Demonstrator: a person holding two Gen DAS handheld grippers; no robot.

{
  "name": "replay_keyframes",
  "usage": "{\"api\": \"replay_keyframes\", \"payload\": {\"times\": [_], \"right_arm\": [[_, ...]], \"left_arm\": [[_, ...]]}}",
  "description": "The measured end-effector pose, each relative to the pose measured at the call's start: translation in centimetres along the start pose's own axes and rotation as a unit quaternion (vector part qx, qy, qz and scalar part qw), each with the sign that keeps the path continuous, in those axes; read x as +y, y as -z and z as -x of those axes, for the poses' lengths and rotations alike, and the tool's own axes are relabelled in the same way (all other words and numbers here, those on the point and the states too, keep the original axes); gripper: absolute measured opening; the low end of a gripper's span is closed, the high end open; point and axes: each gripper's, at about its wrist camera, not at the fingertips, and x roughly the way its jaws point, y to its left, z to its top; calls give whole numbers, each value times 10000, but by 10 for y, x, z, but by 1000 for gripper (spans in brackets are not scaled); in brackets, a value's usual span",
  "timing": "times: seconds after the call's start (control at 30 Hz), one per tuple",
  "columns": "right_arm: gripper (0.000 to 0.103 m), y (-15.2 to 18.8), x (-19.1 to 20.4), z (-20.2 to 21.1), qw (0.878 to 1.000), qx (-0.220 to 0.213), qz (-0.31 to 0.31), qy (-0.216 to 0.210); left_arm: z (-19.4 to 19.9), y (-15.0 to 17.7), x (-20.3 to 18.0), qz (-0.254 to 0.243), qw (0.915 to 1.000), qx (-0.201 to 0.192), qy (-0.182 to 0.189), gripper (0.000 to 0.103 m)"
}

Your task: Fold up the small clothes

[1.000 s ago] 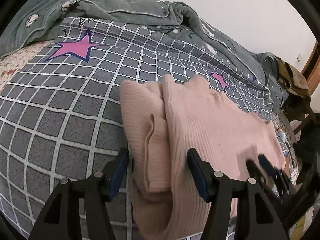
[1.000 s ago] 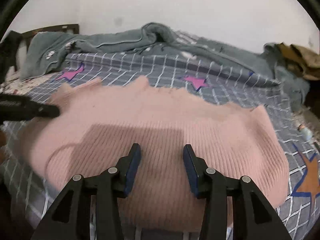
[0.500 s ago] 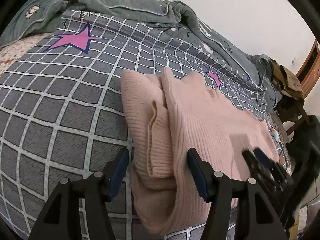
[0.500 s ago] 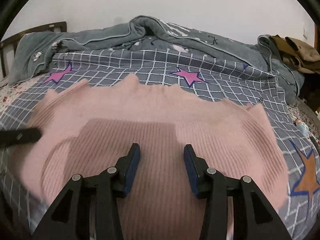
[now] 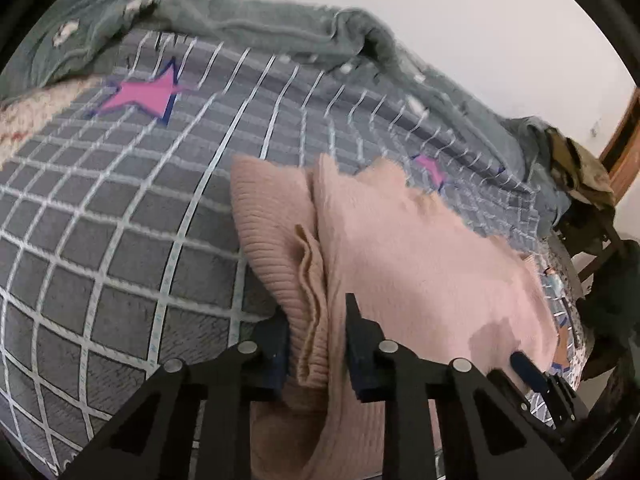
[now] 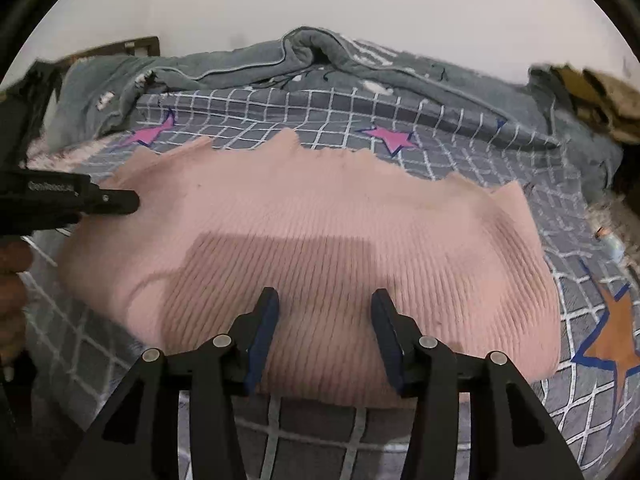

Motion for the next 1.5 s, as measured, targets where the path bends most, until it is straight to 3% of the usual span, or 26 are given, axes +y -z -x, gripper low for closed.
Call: {"api": "replay_keyframes", "payload": {"times": [0.13,0.27,0.37,0.57,0.77,1.0,1.13,1.23,1.3,1.43,1.5], "right_arm": [[47,5,-31,19,9977,-43,-501,-444],[48,12,-62,34,9952,-90,-847,-492],[48,17,-83,52,9949,-217,-952,-240],[48,32,-119,102,9941,-708,-535,629],[48,55,-168,133,9905,-860,-625,876],[48,73,-190,133,9911,-709,-644,929],[48,76,-194,129,9922,-636,-755,755],[48,73,-193,127,9929,-651,-878,474],[48,69,-191,125,9928,-703,-934,277],[51,53,-179,123,9910,-912,-965,-167],[55,40,-170,119,9883,-1066,-982,-476]], "left_arm": [[17,-9,-12,41,9999,-116,57,21],[28,-18,-30,252,9995,-174,101,21],[34,-21,-56,200,9995,-235,-5,20],[38,-27,-127,73,9992,-376,-81,20],[13,-18,-206,-237,9995,-209,-5,19],[-41,23,-278,-842,9954,413,181,22],[-60,35,-287,-948,9869,1045,785,22],[-47,29,-282,-1084,9877,803,792,28],[-35,20,-269,-1047,9899,601,740,41],[-16,4,-235,-925,9939,325,507,41],[-7,0,-214,-860,9955,211,349,47]]}}
